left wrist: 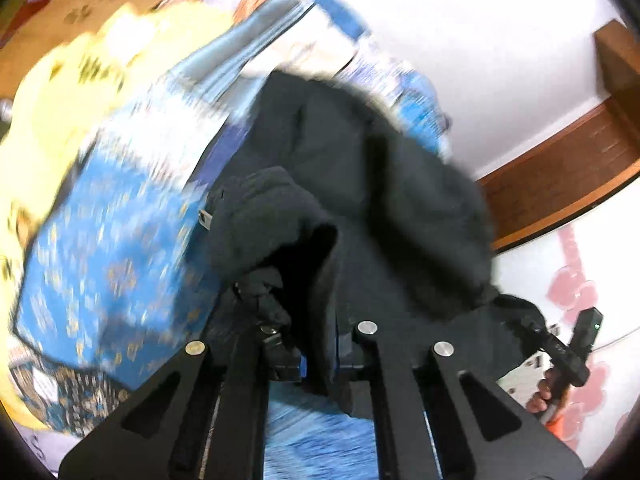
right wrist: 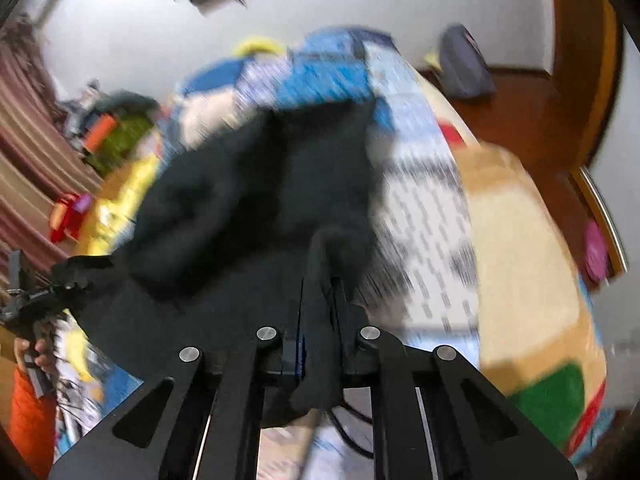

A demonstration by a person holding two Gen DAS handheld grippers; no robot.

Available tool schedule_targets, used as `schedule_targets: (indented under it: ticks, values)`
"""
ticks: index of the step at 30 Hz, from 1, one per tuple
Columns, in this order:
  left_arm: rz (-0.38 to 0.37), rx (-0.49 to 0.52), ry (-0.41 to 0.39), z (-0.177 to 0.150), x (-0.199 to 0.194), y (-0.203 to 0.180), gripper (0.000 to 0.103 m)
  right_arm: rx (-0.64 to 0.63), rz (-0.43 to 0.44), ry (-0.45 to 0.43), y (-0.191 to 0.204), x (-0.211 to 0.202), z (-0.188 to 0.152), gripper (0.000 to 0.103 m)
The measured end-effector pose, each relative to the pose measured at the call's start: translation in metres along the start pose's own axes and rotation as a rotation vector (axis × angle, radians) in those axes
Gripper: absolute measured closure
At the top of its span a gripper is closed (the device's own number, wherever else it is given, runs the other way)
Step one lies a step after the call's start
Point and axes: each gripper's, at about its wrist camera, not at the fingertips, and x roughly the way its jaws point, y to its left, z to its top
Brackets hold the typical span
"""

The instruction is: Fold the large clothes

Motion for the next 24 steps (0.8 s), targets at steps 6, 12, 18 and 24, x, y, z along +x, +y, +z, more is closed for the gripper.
schedule_targets:
  ticks: [6, 12, 18, 24]
  values:
    - [-0.068, 0.096, -0.054, 0.068, -0.020, -0.073, 0.097, -0.081, 0.047, -0.103, 0.031, -0.002, 0.083, 0.095]
    - [-0.058, 0.006, -0.129, 0.136, 0.005, -0.073, 0.097, 0.060, 0.001, -0.140, -0.011, 0.043, 0.150, 0.096]
    - [0.075, -0.106, -0.095, 0.186, 0.102, -0.022, 0.096, 0.081, -0.148, -0.025, -0.048, 0.147, 0.173, 0.096]
    - [0.134, -0.140, 0.009, 0.190, 0.188, 0.019, 0.095, -0.018, -0.244, 0.068, -0.061, 0.209, 0.165, 0.092]
